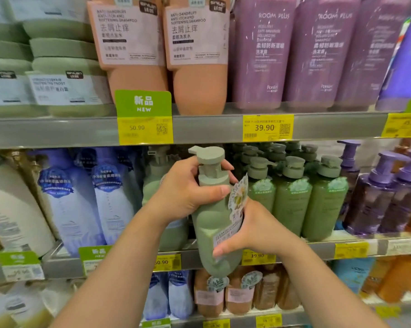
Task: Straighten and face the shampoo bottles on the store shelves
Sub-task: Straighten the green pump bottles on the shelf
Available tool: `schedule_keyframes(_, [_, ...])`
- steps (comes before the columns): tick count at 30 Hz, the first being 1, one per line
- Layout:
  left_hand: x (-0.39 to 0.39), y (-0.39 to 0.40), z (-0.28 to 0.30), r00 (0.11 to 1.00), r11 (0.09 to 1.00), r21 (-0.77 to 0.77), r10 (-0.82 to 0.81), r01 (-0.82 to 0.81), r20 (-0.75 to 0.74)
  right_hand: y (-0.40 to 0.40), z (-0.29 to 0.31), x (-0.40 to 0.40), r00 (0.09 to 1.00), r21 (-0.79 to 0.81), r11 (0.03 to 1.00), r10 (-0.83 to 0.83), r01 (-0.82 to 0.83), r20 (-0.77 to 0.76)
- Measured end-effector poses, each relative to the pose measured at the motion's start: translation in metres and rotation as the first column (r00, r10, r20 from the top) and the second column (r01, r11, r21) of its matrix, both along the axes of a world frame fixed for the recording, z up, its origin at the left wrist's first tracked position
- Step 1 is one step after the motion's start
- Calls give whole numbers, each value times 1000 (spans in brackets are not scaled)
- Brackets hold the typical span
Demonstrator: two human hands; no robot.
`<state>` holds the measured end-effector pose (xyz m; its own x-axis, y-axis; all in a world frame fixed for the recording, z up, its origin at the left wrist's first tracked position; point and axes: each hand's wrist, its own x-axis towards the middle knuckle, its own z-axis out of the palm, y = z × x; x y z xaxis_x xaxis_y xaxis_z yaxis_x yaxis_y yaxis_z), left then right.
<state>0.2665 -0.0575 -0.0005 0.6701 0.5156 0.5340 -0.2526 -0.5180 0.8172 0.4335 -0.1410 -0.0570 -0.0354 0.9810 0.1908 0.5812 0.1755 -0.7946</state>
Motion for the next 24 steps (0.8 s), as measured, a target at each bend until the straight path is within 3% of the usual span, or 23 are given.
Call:
schedule_keyframes(5, [-2, -5, 3, 948, 931, 232, 308, -282, -85, 2, -12, -19, 938, 6, 939, -342, 343, 54])
schedule_keyframes(10, [-8, -9, 4, 810, 731, 473, 583, -491, -60, 16, -10, -26, 852, 82, 849, -524, 523, -10])
schedule_keyframes(15, [-13, 0, -7, 799, 733, 486, 592, -477, -109, 26, -22, -40, 833, 185, 814, -526, 551, -169])
schedule_keyframes(19, [-14, 4, -19, 790, 713, 506, 605, -484, -97, 30, -35, -49, 792, 174, 777, -564, 605, -233])
schedule_keyframes(21, [-14, 5, -24, 749, 653, 549, 659, -521, -73, 32, -38, -50, 788, 137, 781, -577, 610, -214])
schedule_keyframes(24, [-13, 5, -29, 682, 577, 578, 730, -578, -46, 32, -37, -50, 790, 90, 785, -610, 613, -64])
